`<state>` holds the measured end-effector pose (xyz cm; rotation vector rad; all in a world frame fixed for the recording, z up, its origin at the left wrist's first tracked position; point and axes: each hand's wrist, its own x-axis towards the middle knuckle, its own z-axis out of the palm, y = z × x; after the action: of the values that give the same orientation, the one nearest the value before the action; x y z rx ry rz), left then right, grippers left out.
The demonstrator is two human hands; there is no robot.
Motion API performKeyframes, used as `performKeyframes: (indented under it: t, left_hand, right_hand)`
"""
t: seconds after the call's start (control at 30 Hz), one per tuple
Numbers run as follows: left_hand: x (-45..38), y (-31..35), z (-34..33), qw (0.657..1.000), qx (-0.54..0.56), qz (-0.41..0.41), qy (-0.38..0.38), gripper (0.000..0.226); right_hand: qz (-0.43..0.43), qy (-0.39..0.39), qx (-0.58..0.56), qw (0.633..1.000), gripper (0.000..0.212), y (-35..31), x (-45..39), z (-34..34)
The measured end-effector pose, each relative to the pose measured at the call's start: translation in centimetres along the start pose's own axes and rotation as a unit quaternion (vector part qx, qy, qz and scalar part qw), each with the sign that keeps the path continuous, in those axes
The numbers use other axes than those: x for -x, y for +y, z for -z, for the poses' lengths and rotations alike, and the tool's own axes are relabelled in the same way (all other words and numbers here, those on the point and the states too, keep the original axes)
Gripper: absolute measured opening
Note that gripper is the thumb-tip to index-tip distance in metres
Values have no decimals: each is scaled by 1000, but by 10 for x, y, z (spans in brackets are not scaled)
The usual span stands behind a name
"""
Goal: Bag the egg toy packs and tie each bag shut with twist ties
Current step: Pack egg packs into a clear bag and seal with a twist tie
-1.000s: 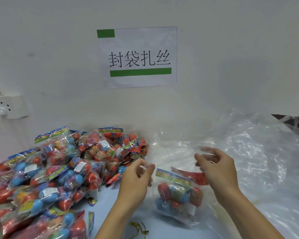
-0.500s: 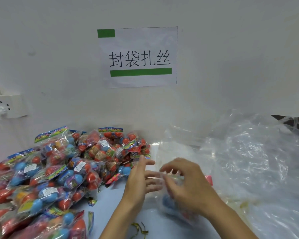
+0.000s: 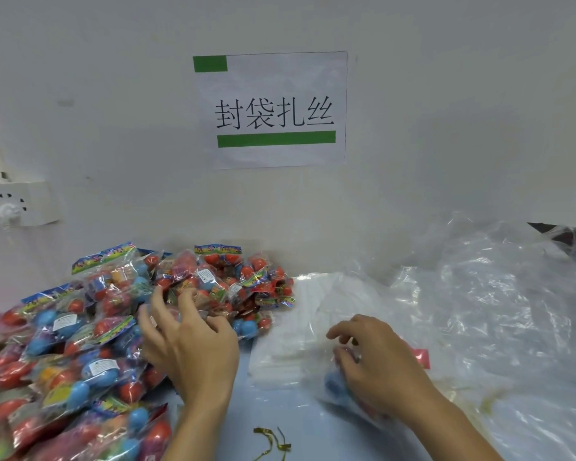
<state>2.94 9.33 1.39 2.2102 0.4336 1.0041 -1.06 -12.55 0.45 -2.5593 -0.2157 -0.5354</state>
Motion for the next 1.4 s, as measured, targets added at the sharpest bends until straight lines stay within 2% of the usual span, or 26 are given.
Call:
performKeyframes:
  t: [0.07,0.13,0.2,0.27,0.5,0.67,0.83,0.93,1.0,1.03,1.13,1.2,1.3,1.4]
  left_hand:
    - [-4,-7,1,998,-50,6,-46,58]
    - [-5,-15,-1,988,-112,13,-101,59]
    - [-3,-17,-1,982,-155,12,-111,53]
    - [-3,-17,0,984,-153,7,-86,44]
    - [-3,-11,5,996,-81,-16,20,28]
    - [1,8,11,987,-30,-116,108,20]
    - [23,40,17,962,53,-236,127,16]
    - [41,60,21,952,158,-239,106,14]
    - [48,68,22,948,219,-218,81,16]
    - [49,69,22,945,244,-206,64,17]
    - [49,68,23,938,311,-154,0,21]
    - [47,67,22,931,344,-106,-61,27]
    - [49,66,18,917,373,-67,-126,35]
    - [52,66,14,896,412,-37,-159,36]
  right_hand:
    - [1,0,-12,1000,23,-2,1,0]
    - [5,1,-13,1000,23,-4,1,0]
    - [7,6,-13,1000,23,-4,1,1]
    - [6,9,-13,1000,23,-4,0,1]
    - [3,15,-21,1000,23,-6,0,2]
    - [14,41,-33,999,23,-12,1,2]
    - [3,122,-140,983,22,-30,-2,-3]
    - [-12,124,-216,968,25,-40,-3,-6]
    - [-55,115,-285,950,28,-42,-5,-5]
    - [-87,107,-342,930,30,-43,-6,-3]
    - [-169,54,-535,826,37,-44,-8,6]
    - [-182,27,-603,776,38,-44,-8,13]
    - [-194,40,-609,768,33,-44,-9,14]
    - [-203,99,-599,768,34,-41,-11,12]
